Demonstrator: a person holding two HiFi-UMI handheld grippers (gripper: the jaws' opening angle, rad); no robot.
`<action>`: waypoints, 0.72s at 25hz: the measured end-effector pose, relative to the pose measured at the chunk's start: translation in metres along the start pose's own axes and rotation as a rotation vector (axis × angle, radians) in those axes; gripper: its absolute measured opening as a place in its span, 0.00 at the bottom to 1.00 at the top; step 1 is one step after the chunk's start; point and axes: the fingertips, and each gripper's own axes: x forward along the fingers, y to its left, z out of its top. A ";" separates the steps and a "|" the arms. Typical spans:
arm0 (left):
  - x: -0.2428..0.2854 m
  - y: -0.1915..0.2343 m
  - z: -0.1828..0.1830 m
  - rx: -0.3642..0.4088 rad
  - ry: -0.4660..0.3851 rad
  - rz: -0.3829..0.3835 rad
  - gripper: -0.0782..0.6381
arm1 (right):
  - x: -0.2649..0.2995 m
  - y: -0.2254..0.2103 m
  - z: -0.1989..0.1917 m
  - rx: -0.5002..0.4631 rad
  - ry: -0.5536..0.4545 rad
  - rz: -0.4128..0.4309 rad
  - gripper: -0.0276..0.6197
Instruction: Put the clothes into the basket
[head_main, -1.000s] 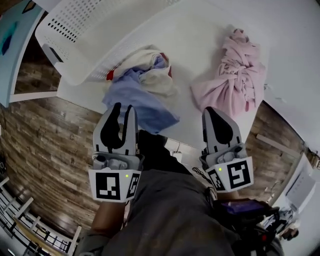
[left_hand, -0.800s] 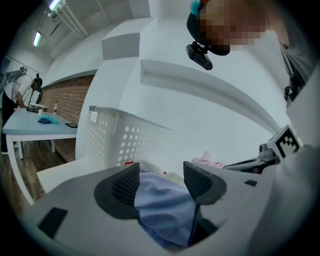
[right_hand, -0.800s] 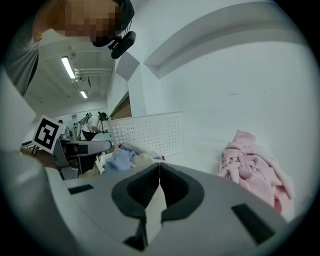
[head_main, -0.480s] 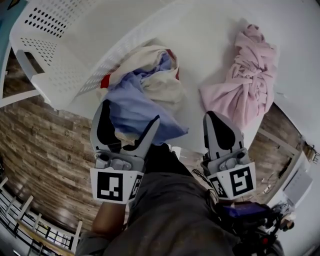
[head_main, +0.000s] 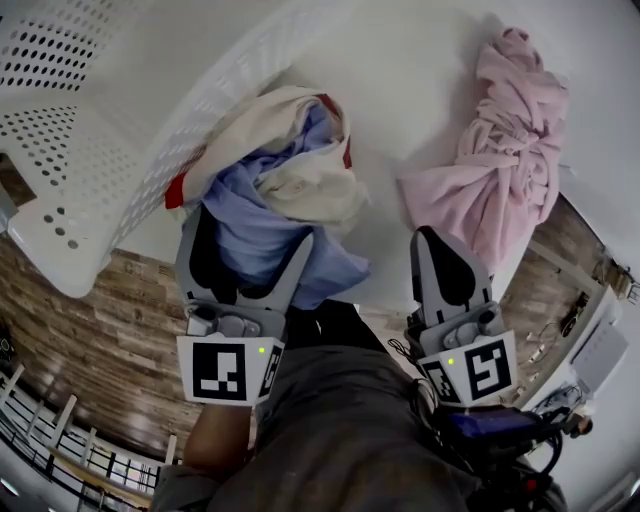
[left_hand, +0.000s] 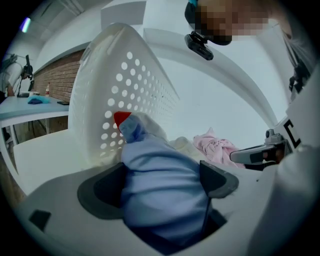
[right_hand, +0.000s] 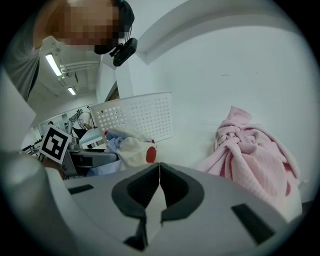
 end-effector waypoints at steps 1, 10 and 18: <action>0.002 -0.001 -0.003 0.017 0.020 -0.001 0.79 | 0.000 -0.002 -0.002 0.004 0.005 -0.004 0.06; 0.002 0.003 -0.010 0.093 0.123 0.004 0.56 | 0.006 -0.001 -0.005 0.035 0.025 -0.011 0.06; 0.001 0.007 -0.003 0.076 0.086 0.011 0.33 | -0.001 -0.003 0.003 0.037 -0.002 -0.011 0.06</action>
